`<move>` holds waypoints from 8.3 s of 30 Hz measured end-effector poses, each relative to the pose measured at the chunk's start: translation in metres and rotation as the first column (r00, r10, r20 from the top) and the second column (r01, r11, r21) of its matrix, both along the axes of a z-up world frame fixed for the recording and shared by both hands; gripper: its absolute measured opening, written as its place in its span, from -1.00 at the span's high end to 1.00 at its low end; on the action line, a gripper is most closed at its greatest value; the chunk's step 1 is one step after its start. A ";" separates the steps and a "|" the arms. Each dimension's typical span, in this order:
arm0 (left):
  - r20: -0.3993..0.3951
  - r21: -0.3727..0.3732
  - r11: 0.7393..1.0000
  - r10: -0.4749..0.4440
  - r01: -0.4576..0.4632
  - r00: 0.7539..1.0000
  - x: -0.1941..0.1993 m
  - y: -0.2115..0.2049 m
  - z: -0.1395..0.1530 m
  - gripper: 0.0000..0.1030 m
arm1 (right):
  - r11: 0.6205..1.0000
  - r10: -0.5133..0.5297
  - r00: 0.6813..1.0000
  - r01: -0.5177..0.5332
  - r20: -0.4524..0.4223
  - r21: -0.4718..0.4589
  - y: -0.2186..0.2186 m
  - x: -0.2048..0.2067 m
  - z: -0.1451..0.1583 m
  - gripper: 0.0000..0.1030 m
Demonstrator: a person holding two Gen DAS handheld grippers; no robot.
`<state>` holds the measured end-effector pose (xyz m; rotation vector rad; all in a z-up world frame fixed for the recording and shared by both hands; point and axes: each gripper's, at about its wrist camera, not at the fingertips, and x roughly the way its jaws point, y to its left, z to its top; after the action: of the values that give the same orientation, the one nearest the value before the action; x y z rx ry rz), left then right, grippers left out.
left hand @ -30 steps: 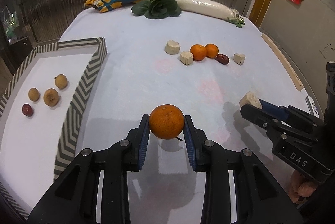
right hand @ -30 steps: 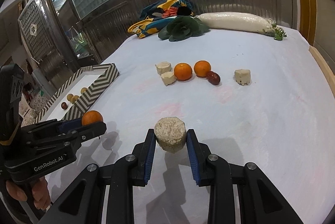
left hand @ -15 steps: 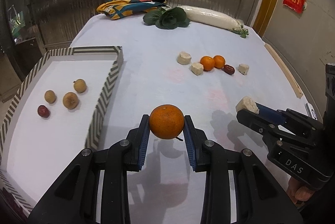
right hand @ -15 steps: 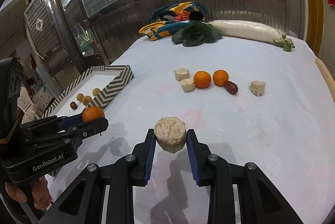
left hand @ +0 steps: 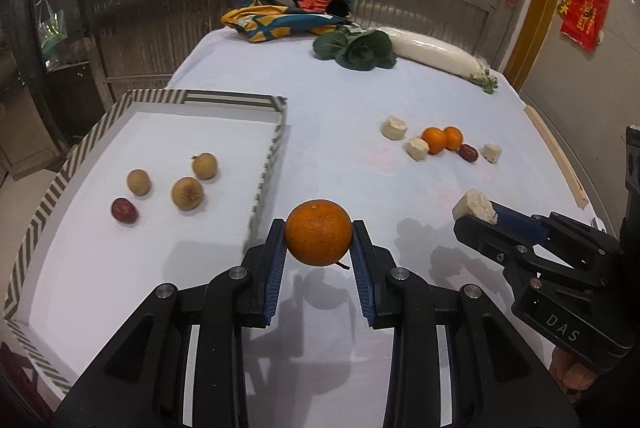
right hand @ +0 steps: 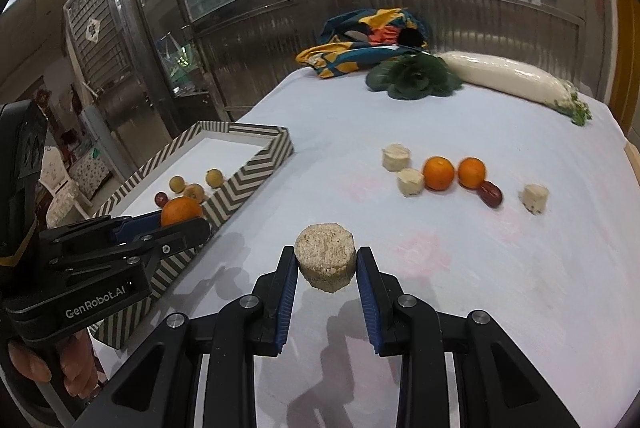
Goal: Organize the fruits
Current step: 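Lift the yam chunk with the right tool while the left tool lifts the orange, then carry the held yam chunk and orange over the striped tray, then open both tools to drop the yam chunk and orange into the tray, then withdraw both open tools from the tray toward the remaining foods, then grasp the red date with the right tool, then grasp a white yam chunk with the left tool while the right tool holds the date, then carry the yam chunk and red date over the striped tray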
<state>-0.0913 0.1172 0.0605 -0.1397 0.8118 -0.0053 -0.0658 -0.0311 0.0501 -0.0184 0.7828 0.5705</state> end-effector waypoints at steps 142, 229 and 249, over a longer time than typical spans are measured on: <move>0.000 -0.028 0.997 -0.065 0.065 0.998 0.117 -0.071 -0.017 -0.09 | 0.989 -0.125 0.992 0.126 0.019 -0.077 -0.091 0.098 -0.022 0.13; -0.010 0.038 0.990 -0.139 0.139 0.990 0.044 -0.068 -0.017 0.52 | 0.998 -0.063 0.998 0.064 -0.008 0.004 -0.056 0.025 -0.014 0.67; 0.053 0.020 1.000 0.000 -0.001 0.999 0.004 0.007 0.008 0.52 | 0.998 0.058 0.998 -0.057 0.025 -0.007 0.018 0.004 0.005 0.67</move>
<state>-0.0869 0.1243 0.0685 -0.1204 0.7584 0.0001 -0.0620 -0.0136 0.0550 -0.0539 0.7619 0.6212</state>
